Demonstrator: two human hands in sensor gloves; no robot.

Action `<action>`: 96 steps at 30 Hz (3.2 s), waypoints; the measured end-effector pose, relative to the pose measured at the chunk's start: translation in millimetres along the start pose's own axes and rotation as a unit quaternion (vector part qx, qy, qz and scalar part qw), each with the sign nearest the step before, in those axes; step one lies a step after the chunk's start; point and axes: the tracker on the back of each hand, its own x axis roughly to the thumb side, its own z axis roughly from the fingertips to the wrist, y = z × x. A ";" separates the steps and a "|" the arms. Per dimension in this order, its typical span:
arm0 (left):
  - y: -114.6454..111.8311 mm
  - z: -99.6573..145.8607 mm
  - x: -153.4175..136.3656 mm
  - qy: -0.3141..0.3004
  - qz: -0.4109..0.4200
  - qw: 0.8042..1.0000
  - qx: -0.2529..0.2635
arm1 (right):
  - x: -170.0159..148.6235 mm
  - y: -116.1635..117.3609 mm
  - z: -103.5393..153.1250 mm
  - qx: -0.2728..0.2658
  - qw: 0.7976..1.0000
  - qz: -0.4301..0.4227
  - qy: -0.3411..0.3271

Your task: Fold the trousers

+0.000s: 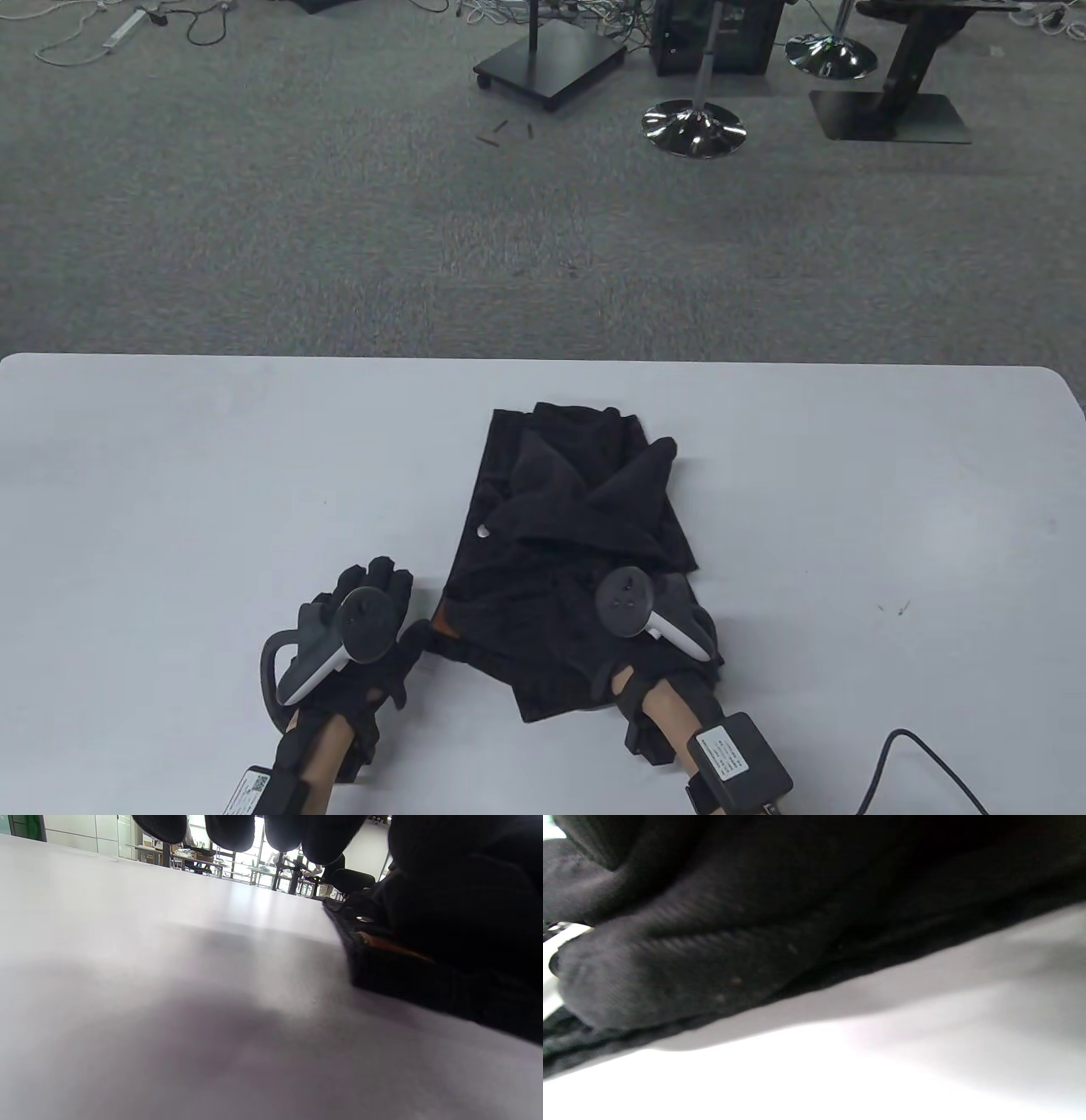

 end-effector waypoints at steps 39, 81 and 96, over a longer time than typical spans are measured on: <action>-30.6 -1.4 48.7 -0.069 -0.069 0.992 -0.081 | -66.5 -99.1 60.0 -0.350 0.903 -0.246 0.034; -37.7 -11.9 36.5 0.013 -0.082 0.983 -0.166 | -109.6 -83.8 45.3 -0.302 0.917 -0.243 0.096; -16.5 -10.4 -37.6 0.113 0.004 0.985 -0.131 | -108.6 -94.5 53.4 -0.326 0.912 -0.229 0.096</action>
